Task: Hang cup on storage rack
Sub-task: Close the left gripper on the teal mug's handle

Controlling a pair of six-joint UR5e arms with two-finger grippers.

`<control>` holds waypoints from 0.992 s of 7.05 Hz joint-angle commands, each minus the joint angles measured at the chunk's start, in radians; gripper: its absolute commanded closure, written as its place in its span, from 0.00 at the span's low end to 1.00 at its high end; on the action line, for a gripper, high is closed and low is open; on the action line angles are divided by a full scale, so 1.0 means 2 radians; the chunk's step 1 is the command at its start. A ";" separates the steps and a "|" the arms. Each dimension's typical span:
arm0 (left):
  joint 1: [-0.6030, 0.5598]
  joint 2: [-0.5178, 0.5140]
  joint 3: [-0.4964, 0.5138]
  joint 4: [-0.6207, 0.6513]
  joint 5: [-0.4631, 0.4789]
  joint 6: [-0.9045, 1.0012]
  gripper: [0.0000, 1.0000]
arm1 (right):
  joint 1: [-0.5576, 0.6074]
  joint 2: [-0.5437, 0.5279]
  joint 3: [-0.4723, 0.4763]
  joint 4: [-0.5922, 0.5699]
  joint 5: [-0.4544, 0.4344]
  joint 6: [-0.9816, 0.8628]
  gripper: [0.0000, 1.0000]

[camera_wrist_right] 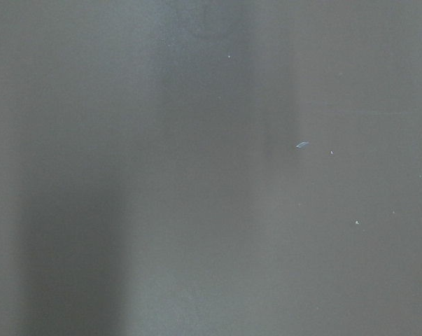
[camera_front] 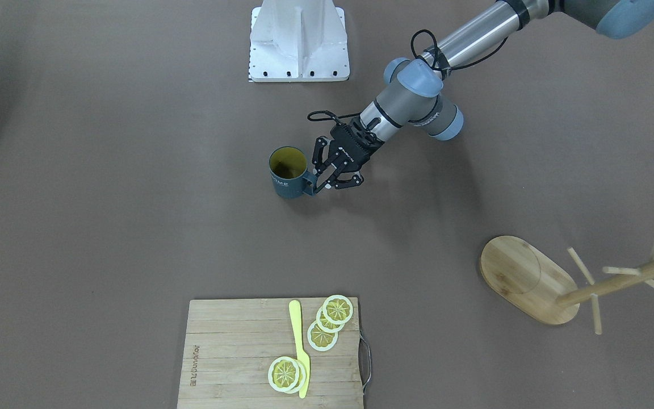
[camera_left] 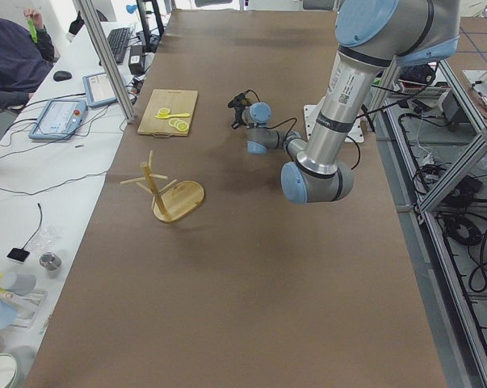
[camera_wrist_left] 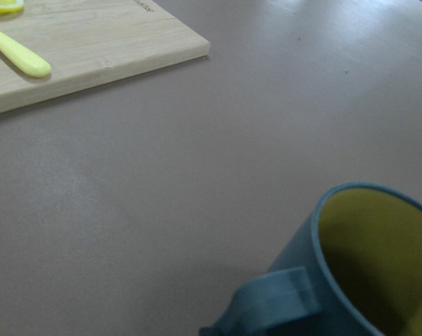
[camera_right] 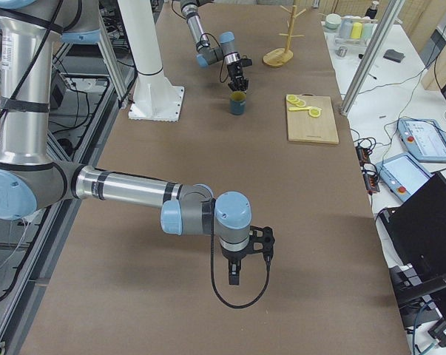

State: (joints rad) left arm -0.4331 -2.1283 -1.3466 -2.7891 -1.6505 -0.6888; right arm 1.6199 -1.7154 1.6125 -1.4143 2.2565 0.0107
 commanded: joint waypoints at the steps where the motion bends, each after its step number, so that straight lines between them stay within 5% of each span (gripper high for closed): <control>1: 0.001 0.000 -0.001 -0.001 0.002 0.000 0.91 | 0.000 0.000 0.000 0.000 0.000 0.000 0.00; 2: 0.000 0.001 -0.003 -0.005 0.002 -0.002 1.00 | 0.000 0.000 0.000 0.000 0.000 0.000 0.00; 7: -0.032 0.020 -0.005 -0.048 0.001 -0.103 1.00 | 0.000 -0.001 -0.002 0.001 -0.001 0.000 0.00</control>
State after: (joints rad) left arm -0.4792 -2.1118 -1.3555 -2.8802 -1.6485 -0.8314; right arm 1.6199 -1.7152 1.6083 -1.4137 2.2561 0.0107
